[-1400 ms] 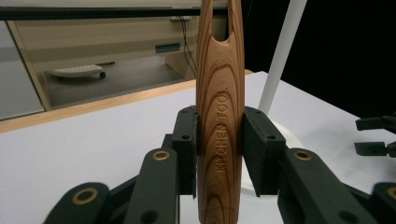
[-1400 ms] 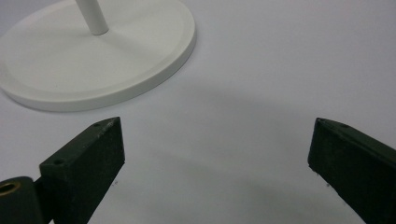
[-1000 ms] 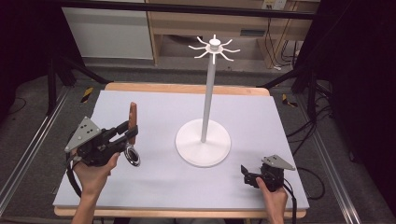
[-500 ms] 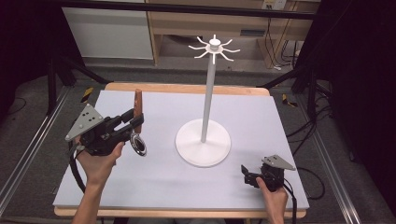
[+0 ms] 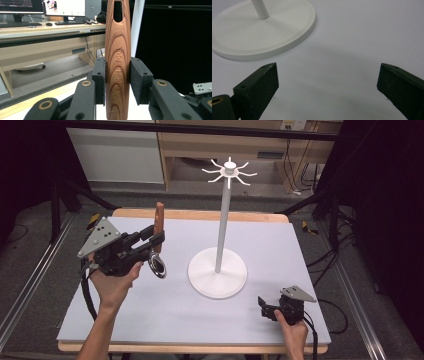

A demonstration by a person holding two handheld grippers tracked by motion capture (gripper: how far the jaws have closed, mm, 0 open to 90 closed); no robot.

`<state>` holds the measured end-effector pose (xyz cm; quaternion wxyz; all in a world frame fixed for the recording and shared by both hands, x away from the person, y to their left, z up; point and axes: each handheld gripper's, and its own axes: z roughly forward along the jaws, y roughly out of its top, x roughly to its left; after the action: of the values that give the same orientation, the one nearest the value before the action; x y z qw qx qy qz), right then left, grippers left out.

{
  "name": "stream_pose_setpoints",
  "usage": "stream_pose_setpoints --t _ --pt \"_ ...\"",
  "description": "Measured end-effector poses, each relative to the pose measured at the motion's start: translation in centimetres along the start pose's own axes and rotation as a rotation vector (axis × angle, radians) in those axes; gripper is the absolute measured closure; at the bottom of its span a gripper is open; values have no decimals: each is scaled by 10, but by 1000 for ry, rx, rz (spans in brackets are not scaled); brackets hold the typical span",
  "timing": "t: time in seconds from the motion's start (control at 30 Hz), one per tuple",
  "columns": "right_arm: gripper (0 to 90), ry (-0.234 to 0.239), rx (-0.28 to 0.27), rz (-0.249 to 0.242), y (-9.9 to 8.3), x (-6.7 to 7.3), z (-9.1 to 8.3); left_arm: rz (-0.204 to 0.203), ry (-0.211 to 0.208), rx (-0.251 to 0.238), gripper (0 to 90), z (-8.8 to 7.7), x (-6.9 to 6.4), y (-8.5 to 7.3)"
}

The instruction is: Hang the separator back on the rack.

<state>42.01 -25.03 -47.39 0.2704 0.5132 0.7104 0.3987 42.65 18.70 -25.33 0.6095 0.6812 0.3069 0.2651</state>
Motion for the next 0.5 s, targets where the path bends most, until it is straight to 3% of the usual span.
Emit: stream_pose_setpoints --t 0.5 --pt "43 0 0 4 0 -1 0 22 -34 -13 674 20 -15 26"
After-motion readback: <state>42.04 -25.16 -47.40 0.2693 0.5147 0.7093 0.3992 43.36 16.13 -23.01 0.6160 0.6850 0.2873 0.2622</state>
